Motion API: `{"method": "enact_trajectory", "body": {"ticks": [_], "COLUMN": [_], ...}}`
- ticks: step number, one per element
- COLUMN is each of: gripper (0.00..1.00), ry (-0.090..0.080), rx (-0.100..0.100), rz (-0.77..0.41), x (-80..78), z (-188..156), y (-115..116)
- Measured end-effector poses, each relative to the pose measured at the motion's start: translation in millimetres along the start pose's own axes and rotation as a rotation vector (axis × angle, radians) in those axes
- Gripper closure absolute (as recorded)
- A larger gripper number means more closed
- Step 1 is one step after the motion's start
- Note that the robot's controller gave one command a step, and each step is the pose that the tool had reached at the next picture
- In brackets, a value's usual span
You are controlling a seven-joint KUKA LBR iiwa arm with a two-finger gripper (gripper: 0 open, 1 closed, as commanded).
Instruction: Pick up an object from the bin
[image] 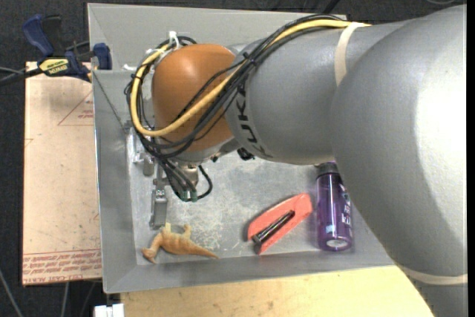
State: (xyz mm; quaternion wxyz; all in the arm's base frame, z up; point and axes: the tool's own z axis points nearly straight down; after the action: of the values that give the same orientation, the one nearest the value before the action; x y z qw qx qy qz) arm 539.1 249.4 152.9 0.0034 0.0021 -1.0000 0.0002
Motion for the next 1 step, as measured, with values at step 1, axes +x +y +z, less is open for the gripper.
{"method": "enact_trajectory", "body": {"ticks": [1], "gripper": [0.00], "ry": [-0.007], "rx": [-0.002], "rz": [0.004], "x": [-2.2], "z": [-4.9], "y": [-1.2]}}
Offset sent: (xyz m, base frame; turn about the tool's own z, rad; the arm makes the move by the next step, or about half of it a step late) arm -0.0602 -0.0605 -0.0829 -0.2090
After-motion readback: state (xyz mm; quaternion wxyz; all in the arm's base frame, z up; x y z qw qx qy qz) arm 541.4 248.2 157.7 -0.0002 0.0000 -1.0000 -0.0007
